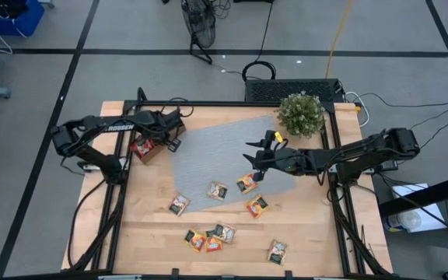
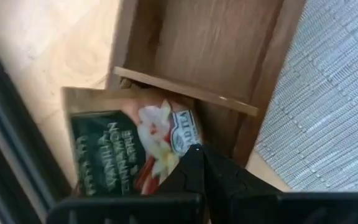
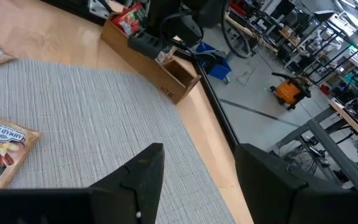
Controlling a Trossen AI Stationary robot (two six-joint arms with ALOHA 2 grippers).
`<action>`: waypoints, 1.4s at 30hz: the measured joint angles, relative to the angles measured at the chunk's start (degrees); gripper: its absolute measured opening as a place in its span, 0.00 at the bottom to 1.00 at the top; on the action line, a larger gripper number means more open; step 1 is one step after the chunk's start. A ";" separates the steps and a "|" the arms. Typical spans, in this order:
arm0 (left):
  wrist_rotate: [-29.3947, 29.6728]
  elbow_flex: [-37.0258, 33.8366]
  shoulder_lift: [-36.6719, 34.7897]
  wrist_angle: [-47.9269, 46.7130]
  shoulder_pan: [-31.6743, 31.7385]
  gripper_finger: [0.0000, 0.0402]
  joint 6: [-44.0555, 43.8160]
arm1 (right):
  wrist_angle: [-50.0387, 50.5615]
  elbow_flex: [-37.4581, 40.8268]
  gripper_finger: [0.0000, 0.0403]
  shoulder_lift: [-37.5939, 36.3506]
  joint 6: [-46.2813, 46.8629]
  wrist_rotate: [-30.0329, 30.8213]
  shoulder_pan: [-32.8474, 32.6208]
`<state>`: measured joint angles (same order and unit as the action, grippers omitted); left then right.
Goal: Pick & Place Tea
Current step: Put the brown tea bag into the middle section of the wooden organizer
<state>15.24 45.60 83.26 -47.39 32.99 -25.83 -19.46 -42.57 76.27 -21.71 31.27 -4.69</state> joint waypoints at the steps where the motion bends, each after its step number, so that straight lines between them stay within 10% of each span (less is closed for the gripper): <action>1: -0.28 -0.75 -0.01 1.33 0.00 0.00 0.21 | 0.00 0.00 0.45 0.00 0.00 0.00 0.00; 21: -3.58 -5.98 1.29 4.49 6.45 0.00 1.14 | -1.75 -0.02 0.45 0.02 -0.49 0.05 0.09; 42: 9.36 -4.10 2.97 -4.70 3.56 0.00 -2.07 | -3.81 -0.04 0.45 0.04 -0.42 0.15 0.11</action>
<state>24.59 41.50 86.24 -52.09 36.56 -27.90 -23.28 -42.61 76.31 -22.13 31.42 -4.58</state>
